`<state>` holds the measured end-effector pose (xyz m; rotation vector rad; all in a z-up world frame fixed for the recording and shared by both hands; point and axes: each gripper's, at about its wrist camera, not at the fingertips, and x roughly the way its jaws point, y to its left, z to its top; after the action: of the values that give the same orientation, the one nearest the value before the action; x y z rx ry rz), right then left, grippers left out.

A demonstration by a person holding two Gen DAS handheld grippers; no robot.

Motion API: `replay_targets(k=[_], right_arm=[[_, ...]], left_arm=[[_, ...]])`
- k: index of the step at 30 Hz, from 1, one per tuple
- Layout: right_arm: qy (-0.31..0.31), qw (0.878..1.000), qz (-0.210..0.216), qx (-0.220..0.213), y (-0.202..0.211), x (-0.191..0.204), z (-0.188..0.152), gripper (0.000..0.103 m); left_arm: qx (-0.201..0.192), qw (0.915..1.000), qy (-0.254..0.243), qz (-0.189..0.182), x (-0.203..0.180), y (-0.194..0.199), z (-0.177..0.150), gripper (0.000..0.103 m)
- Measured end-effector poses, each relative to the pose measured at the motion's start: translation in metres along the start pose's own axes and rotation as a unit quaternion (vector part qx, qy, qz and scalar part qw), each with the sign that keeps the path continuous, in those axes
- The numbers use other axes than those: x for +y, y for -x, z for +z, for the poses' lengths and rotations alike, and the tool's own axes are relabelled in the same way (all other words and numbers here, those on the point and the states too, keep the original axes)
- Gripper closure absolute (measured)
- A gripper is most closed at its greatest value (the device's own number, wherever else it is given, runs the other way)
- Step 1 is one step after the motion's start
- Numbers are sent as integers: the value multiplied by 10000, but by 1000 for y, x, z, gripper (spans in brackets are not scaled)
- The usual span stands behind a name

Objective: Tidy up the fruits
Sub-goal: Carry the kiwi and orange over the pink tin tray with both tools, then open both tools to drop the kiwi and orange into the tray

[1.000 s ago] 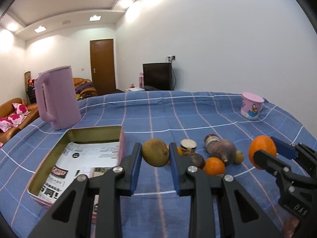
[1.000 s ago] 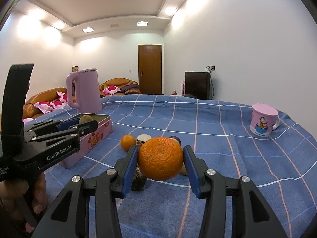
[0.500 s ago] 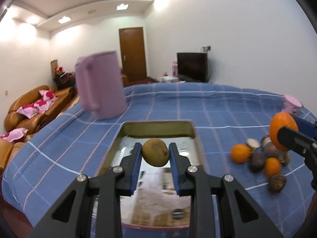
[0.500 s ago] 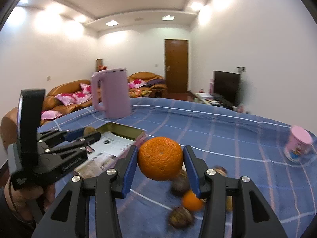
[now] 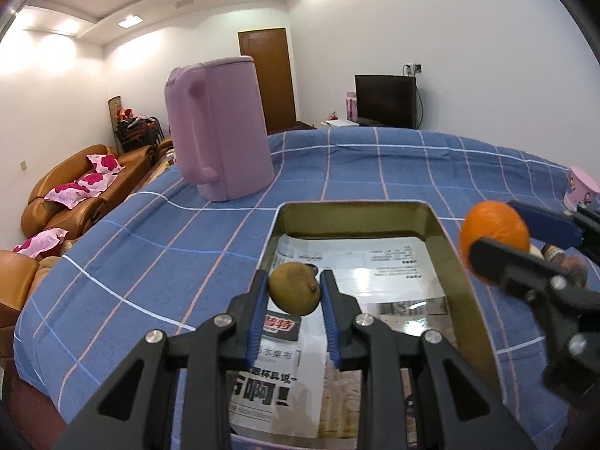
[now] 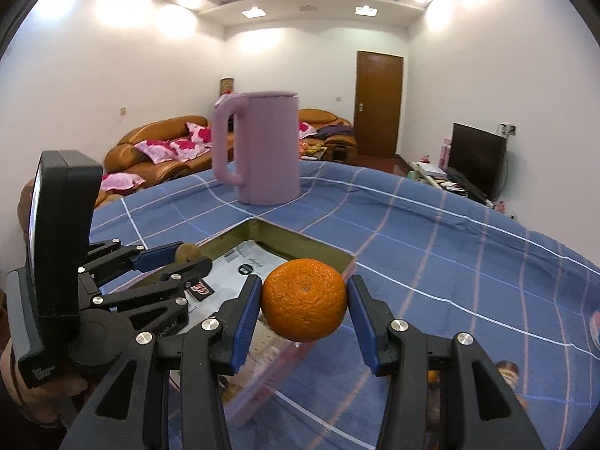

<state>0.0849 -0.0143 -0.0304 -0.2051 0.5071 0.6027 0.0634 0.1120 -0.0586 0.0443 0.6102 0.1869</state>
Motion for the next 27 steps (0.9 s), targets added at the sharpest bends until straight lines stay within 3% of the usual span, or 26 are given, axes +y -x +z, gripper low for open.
replay_targets(k=[10,23,27], right_arm=[[149,9988,233,404,-33,10,-5,54],[70,9978,420,514,-39,10,-10,52],[75,9986,284,428,-35,8,-8,43]], left_arm=[[245,9997,-66,-61,3,-10,-2,74],[300,9995,5,-42,6,-12,-4,71],[296,9994,76,-133,8,-8,-4,67]])
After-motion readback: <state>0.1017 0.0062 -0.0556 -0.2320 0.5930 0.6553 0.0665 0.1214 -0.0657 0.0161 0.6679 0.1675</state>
